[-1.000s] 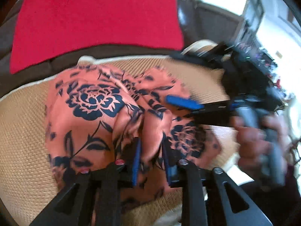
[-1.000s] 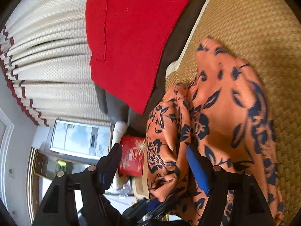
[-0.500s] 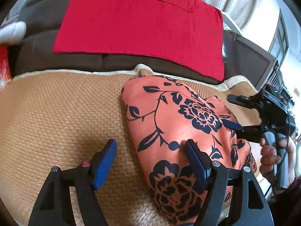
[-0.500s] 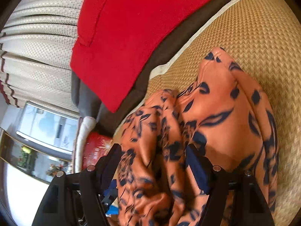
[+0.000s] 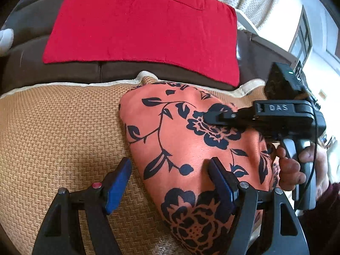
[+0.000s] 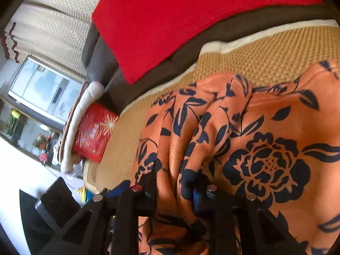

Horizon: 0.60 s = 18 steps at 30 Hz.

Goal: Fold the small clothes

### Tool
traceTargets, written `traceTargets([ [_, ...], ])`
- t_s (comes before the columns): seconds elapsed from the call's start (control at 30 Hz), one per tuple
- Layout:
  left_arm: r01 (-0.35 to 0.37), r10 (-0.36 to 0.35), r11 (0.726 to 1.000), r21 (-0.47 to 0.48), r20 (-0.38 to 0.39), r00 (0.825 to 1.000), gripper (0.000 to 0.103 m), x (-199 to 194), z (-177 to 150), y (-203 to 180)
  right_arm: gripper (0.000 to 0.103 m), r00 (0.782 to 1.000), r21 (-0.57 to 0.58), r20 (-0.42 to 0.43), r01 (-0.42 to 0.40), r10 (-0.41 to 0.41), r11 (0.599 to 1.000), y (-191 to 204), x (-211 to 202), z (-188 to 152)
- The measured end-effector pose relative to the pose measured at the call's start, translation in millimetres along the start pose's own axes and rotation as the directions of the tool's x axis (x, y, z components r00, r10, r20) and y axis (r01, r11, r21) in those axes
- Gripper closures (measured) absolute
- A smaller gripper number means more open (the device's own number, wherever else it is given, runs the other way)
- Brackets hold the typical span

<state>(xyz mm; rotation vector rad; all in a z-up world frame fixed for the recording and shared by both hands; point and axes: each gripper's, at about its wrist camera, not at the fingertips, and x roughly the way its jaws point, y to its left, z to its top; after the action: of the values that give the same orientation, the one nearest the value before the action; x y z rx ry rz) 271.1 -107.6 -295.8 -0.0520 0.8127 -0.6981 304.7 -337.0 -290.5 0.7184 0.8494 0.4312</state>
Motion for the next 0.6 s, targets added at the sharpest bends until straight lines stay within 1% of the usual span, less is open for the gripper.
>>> traceTargets([
  [0.1,0.044,-0.044,0.999,0.003,0.051,0.998,0.027,-9.0,3.5,-9.2,0.085,0.995,-0.091,0.102,0.023,-0.013,0.996,16.6,-30.9,-8.7],
  [0.17,0.079,-0.079,0.997,0.012,0.084,0.993,0.027,-13.7,5.4,-20.1,0.085,0.982,-0.124,0.187,0.050,-0.026,0.991,24.5,-59.7,-15.1],
  [0.23,0.114,-0.117,0.993,0.035,0.103,0.988,0.027,-14.0,5.9,-35.4,0.085,0.967,-0.128,0.250,0.082,-0.048,0.988,20.7,-86.8,-19.1],
  [0.3,0.105,-0.112,0.992,0.074,0.088,0.990,0.027,-5.5,4.5,-50.2,0.085,0.951,-0.082,0.294,0.123,-0.094,0.989,2.8,-108.2,-20.7],
  [0.33,0.099,-0.105,0.991,0.088,0.070,0.992,0.027,1.1,3.3,-56.1,0.085,0.946,-0.037,0.300,0.144,-0.126,0.989,-11.8,-115.2,-20.9],
  [0.37,0.097,-0.103,0.991,0.092,0.054,0.993,0.026,7.5,2.7,-59.1,0.085,0.946,0.012,0.285,0.159,-0.156,0.987,-26.0,-118.2,-20.7],
  [0.4,0.091,-0.094,0.991,0.096,0.025,0.995,0.026,16.6,0.6,-61.8,0.085,0.956,0.059,0.239,0.158,-0.167,0.986,-44.9,-116.3,-22.5],
  [0.43,0.071,-0.071,0.992,0.107,-0.010,0.997,0.025,25.8,-1.9,-65.3,0.084,0.971,0.120,0.175,0.141,-0.161,0.983,-64.6,-109.2,-23.5],
  [0.47,0.056,-0.052,0.991,0.118,-0.036,0.998,0.025,32.8,-3.4,-66.9,0.080,0.979,0.190,0.129,0.132,-0.159,0.973,-80.7,-101.9,-25.3],
  [0.5,0.042,-0.034,0.991,0.124,-0.064,0.997,0.024,41.9,-6.3,-67.5,0.080,0.983,0.236,0.090,0.136,-0.161,0.962,-89.5,-96.4,-25.3],
  [0.53,0.037,-0.028,0.992,0.119,-0.074,0.997,0.024,44.6,-8.4,-67.3,0.080,0.984,0.235,0.090,0.128,-0.153,0.964,-88.8,-98.0,-22.7],
  [0.57,0.039,-0.031,0.993,0.110,-0.073,0.997,0.024,44.8,-8.9,-66.7,0.080,0.978,0.224,0.117,0.142,-0.171,0.964,-83.5,-105.1,-19.3],
  [0.6,0.041,-0.033,0.994,0.103,-0.070,0.997,0.024,43.4,-9.6,-66.2,0.080,0.967,0.211,0.165,0.158,-0.195,0.965,-78.4,-115.5,-16.8],
])
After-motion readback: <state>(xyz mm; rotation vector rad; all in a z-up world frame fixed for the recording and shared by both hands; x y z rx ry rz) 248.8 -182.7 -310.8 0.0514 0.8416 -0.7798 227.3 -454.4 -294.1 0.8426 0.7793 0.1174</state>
